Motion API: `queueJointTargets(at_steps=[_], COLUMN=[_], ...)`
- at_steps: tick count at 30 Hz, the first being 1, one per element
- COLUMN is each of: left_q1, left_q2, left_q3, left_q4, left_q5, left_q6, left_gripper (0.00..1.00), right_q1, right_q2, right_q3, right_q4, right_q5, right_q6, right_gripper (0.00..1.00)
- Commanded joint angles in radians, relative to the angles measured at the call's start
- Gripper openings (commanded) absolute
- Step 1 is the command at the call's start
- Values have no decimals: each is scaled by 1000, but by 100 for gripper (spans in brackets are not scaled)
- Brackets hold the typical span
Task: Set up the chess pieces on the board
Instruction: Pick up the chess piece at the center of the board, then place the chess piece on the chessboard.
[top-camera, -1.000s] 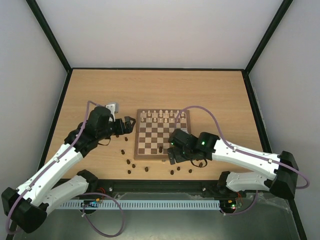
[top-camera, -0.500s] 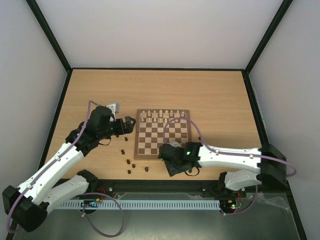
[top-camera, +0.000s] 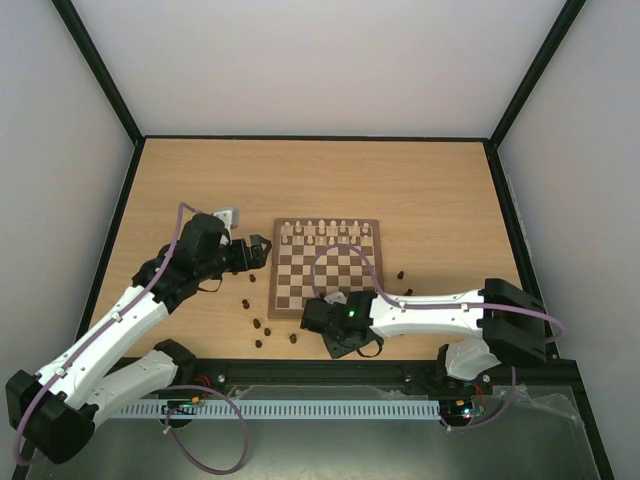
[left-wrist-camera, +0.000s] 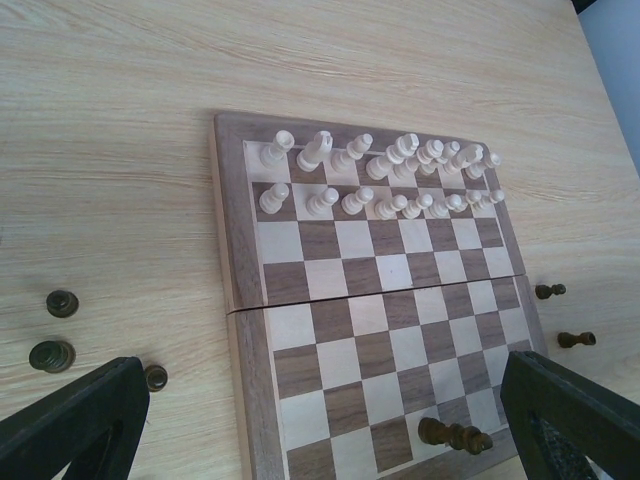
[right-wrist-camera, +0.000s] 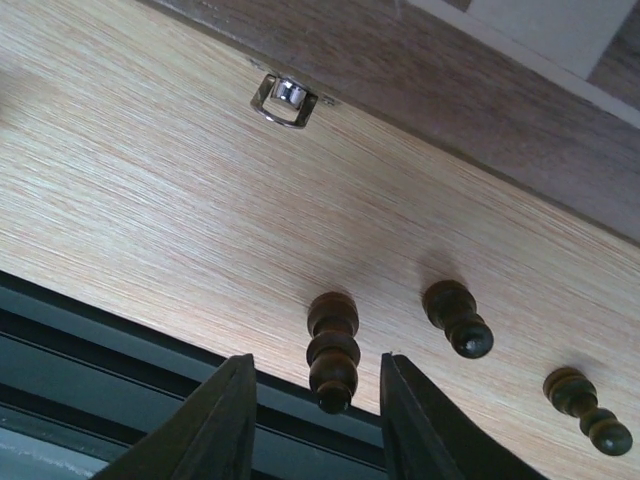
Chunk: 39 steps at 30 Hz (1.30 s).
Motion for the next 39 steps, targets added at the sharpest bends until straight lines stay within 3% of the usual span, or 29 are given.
queueJointTargets(at_steps=[1, 6, 13, 17, 23, 29, 39], left_q1=[-3, -3, -3, -3, -3, -3, -3], left_q2=[-6, -6, -1, -1, -2, 7, 7], left_q3=[-12, -14, -16, -16, -16, -14, -18], left_q4=[-9, -8, -3, -3, 1, 7, 7], left_q5=[-4, -4, -1, 1, -2, -7, -10], left_q6=[8, 7, 8, 7, 8, 8, 10], left_gripper=[100, 99, 100, 100, 99, 99, 99], right_q1=[8, 6, 2, -32, -178, -276, -337], right_q2=[44, 61, 38, -28, -115, -55, 67], right_q3=[16, 16, 15, 42, 87, 125, 176], right_q4=[-12, -9, -33, -91, -176, -157, -96], right_q5=[4, 2, 23, 60, 110, 91, 58], right_q6=[6, 11, 18, 6, -95, -204, -300], right_gripper=[32, 26, 11, 10, 10, 10, 10])
